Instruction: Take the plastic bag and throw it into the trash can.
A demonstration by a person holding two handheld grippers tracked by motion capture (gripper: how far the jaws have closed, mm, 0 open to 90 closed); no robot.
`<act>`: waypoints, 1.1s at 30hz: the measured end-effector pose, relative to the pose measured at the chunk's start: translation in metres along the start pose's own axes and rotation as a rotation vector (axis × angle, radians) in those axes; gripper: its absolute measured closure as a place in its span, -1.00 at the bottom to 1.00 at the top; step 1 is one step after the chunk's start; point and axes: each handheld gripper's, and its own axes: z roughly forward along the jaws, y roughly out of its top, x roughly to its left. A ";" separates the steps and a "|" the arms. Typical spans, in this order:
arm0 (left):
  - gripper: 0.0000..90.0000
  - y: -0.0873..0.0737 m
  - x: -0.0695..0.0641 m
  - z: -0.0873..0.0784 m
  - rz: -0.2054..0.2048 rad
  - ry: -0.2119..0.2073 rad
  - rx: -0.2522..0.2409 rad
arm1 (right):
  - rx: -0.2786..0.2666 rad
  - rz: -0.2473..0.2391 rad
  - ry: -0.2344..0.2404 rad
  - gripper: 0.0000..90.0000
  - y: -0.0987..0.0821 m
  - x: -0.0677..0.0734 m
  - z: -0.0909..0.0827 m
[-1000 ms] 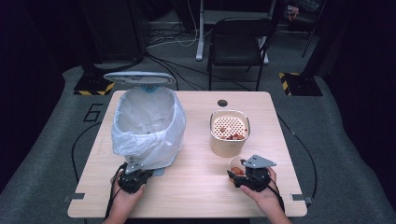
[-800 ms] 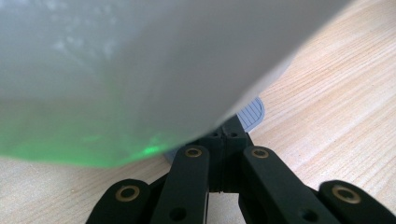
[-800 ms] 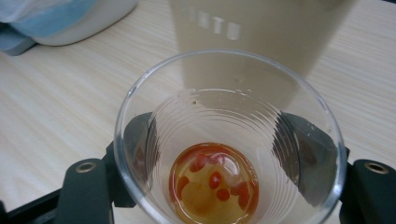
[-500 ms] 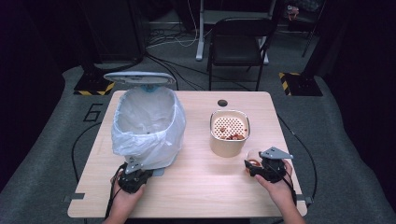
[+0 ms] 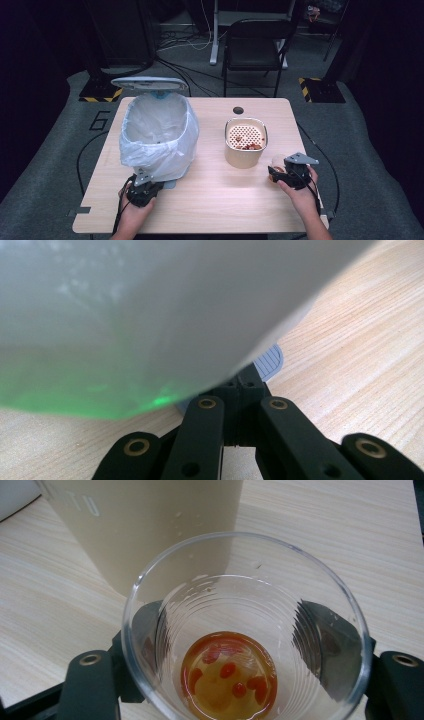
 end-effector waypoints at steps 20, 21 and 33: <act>1.00 0.000 0.000 0.000 -0.001 0.000 0.000 | 0.012 0.071 -0.045 -0.68 -0.009 -0.014 0.003; 1.00 0.000 0.000 0.000 0.000 0.001 0.001 | 0.009 0.066 -0.045 -0.68 -0.008 -0.014 0.003; 1.00 0.000 0.000 0.000 -0.004 0.000 0.000 | 0.032 0.033 -0.041 -0.72 0.002 -0.015 -0.005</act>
